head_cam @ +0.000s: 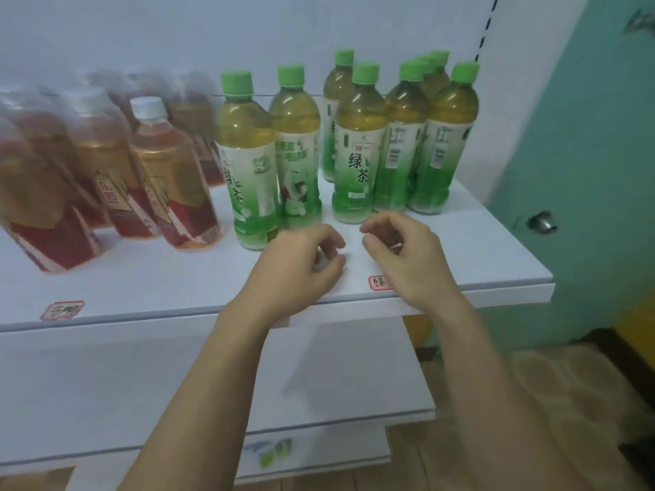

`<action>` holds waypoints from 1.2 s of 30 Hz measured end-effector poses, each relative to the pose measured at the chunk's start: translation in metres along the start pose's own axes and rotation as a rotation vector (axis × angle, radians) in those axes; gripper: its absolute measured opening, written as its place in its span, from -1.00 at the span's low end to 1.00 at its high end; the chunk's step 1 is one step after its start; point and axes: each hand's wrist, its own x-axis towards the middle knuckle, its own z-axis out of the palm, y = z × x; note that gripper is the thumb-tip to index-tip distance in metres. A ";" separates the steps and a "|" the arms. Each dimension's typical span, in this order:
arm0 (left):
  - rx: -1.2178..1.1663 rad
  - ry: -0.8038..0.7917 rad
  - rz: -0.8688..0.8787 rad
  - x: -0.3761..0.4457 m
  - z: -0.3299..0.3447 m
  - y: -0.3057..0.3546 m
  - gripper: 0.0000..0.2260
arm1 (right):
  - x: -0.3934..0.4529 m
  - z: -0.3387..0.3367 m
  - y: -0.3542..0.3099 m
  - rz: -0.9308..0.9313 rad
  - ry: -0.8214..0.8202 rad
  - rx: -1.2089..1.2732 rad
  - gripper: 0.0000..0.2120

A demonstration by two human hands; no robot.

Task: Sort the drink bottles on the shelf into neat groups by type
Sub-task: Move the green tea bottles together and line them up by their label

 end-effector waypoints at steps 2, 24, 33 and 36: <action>0.033 0.022 -0.044 0.008 0.010 0.008 -0.84 | -0.004 -0.007 0.003 0.015 0.010 0.109 -0.90; 0.068 -0.102 -0.254 0.066 0.062 0.066 -0.77 | 0.069 -0.106 0.063 0.015 -0.173 0.314 -0.79; 0.179 0.205 -0.516 0.093 0.105 0.089 -0.87 | 0.136 -0.147 0.120 -0.075 -0.197 0.374 -0.76; 0.195 0.266 -0.556 0.090 0.108 0.098 -0.92 | 0.157 -0.138 0.116 -0.080 -0.273 0.332 -0.37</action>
